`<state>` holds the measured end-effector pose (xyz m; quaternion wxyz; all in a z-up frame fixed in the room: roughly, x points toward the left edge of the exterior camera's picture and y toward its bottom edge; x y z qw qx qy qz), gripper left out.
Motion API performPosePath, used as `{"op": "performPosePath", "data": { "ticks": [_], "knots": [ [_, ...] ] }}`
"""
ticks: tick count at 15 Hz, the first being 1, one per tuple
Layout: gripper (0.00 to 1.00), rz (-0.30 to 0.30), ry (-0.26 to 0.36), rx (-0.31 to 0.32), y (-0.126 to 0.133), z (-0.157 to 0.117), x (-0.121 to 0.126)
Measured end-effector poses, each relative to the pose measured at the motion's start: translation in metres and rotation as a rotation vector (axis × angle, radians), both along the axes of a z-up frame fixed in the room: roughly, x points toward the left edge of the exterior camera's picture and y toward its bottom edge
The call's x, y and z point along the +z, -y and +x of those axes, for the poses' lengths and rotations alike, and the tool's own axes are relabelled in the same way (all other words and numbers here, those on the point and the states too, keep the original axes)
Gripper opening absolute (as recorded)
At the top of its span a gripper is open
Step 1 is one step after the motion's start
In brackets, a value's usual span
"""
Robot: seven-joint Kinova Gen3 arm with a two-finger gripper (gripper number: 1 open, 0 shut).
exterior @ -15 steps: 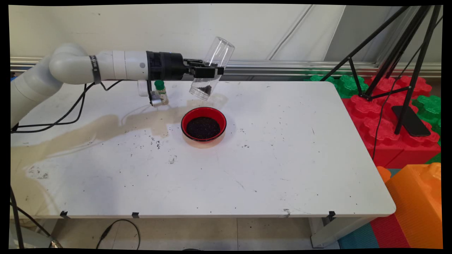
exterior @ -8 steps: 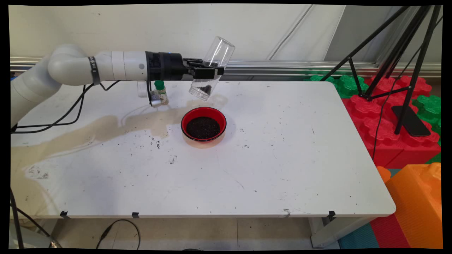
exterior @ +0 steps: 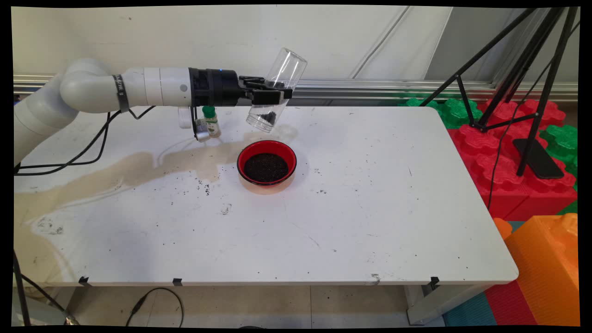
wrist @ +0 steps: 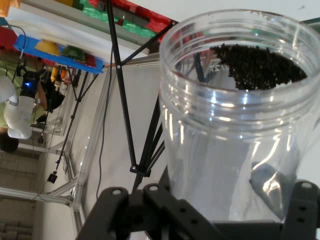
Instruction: Pour the black seasoning powder in the red bowl
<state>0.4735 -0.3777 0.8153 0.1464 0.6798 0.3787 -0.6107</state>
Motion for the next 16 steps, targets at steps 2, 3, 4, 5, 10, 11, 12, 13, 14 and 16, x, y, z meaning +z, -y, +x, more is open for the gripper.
{"op": "performPosePath", "data": {
  "ticks": [2, 3, 4, 5, 10, 11, 12, 13, 14, 16],
  "knots": [
    [0.00, 0.003, -0.001, 0.000, -0.001, 0.000, 0.000],
    [0.00, 0.008, -0.003, 0.000, -0.001, 0.001, 0.000],
    [0.00, 0.015, -0.005, 0.000, -0.002, 0.001, -0.001],
    [0.00, 0.026, -0.011, 0.001, -0.002, 0.001, -0.002],
    [0.00, 0.155, -0.079, 0.015, -0.009, -0.001, -0.007],
    [0.00, 0.178, -0.093, 0.020, -0.010, 0.000, -0.008],
    [0.00, 0.198, -0.105, 0.024, -0.010, 0.000, -0.009],
    [0.00, 0.227, -0.122, 0.030, -0.011, 0.000, -0.010],
    [0.00, 0.251, -0.138, 0.036, -0.012, 0.000, -0.010],
    [0.00, 0.293, -0.165, 0.047, -0.013, 0.000, -0.011]
  ]
}}
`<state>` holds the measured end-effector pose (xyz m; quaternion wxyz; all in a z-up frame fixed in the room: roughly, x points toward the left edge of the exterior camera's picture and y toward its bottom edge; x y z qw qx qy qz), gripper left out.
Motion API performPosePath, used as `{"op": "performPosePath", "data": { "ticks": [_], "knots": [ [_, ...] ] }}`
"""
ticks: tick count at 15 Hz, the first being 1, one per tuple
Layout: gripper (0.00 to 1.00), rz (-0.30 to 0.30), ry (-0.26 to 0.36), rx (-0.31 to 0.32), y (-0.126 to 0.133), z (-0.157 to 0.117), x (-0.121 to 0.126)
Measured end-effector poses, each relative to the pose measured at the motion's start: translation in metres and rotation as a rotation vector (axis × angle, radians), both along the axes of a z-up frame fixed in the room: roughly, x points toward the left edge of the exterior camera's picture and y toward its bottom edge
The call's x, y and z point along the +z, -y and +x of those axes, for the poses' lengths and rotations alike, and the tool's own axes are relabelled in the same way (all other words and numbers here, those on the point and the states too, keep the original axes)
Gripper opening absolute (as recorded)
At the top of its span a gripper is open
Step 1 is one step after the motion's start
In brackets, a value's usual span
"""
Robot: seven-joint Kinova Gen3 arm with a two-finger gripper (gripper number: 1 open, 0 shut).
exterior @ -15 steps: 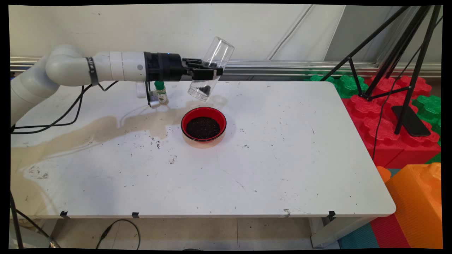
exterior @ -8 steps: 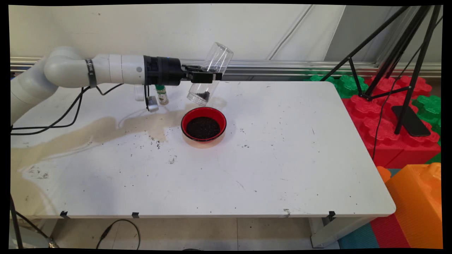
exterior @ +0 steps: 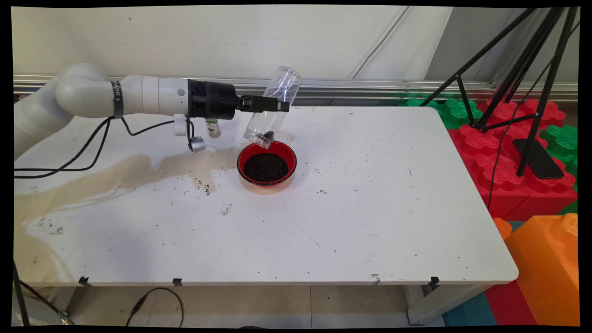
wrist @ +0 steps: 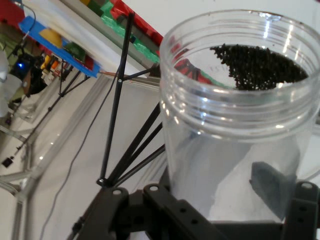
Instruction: Pour the black seasoning powder in the red bowl
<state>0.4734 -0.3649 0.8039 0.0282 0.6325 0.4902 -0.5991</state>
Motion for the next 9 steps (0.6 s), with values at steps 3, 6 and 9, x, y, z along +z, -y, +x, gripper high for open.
{"op": "performPosePath", "data": {
  "ticks": [3, 6, 9],
  "knots": [
    [0.00, 0.070, -0.045, 0.018, -0.0021, 0.0004, -0.0011],
    [0.00, 0.158, -0.104, 0.047, -0.0045, 0.0018, -0.0011],
    [0.00, 0.224, -0.149, 0.073, -0.0059, 0.0034, -0.0008]
  ]
}}
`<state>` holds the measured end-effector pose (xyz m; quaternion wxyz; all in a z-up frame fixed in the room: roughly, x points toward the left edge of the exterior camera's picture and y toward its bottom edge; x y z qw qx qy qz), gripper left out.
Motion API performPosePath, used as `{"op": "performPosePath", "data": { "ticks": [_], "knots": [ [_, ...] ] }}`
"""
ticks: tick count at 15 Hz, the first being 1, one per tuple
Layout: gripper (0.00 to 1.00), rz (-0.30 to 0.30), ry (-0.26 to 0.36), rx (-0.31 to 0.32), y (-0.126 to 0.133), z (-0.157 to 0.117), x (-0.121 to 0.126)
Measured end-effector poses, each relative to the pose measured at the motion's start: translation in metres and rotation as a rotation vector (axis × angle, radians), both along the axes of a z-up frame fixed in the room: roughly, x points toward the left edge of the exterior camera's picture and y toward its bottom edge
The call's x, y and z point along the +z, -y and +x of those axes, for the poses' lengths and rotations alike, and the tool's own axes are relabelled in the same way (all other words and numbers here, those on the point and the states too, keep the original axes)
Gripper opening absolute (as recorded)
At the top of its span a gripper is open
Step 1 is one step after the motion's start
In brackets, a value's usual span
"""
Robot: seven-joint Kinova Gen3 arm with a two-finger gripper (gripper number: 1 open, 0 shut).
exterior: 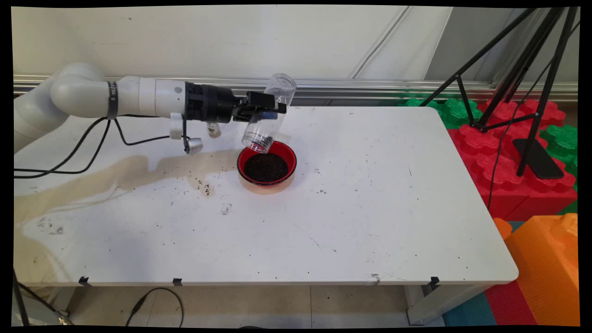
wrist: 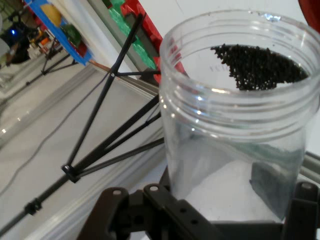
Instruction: Pour the black seasoning powder in the red bowl
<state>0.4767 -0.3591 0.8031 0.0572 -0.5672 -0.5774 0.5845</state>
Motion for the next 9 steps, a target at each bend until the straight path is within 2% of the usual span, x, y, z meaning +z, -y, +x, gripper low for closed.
{"op": "performPosePath", "data": {
  "ticks": [9],
  "knots": [
    [0.00, 0.238, -0.160, 0.108, -0.0039, 0.0074, 0.0050]
  ]
}}
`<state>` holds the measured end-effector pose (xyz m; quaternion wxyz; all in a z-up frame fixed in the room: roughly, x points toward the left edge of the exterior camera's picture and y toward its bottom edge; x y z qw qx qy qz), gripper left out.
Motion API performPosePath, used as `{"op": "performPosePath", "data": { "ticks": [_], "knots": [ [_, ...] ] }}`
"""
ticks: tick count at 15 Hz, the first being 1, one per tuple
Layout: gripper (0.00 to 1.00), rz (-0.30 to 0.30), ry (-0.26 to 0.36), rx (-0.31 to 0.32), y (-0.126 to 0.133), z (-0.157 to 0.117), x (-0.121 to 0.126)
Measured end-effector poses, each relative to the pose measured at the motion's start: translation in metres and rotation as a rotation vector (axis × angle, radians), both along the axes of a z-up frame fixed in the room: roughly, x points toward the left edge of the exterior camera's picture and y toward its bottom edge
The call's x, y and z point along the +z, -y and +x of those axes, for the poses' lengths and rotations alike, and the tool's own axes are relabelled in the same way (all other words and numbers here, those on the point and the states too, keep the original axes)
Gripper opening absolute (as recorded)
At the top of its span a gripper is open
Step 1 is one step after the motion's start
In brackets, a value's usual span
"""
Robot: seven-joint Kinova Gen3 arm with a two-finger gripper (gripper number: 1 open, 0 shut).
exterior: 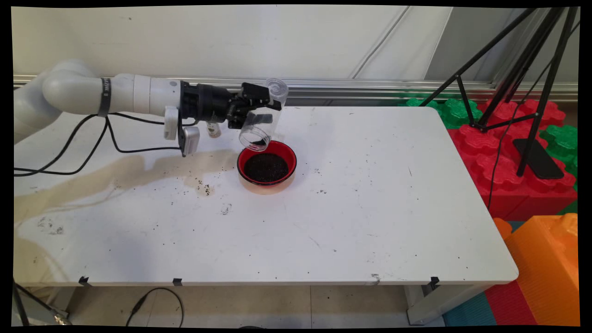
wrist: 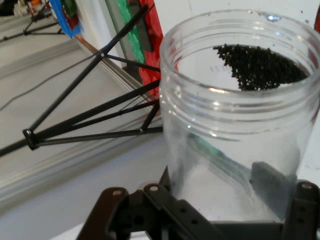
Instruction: Pour the black seasoning powder in the red bowl
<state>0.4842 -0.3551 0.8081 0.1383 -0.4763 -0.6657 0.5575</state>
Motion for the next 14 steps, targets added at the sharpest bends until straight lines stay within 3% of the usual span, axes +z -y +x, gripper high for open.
{"op": "performPosePath", "data": {
  "ticks": [14],
  "knots": [
    [0.00, 0.299, -0.234, 0.141, -0.005, 0.006, 0.024]
  ]
}}
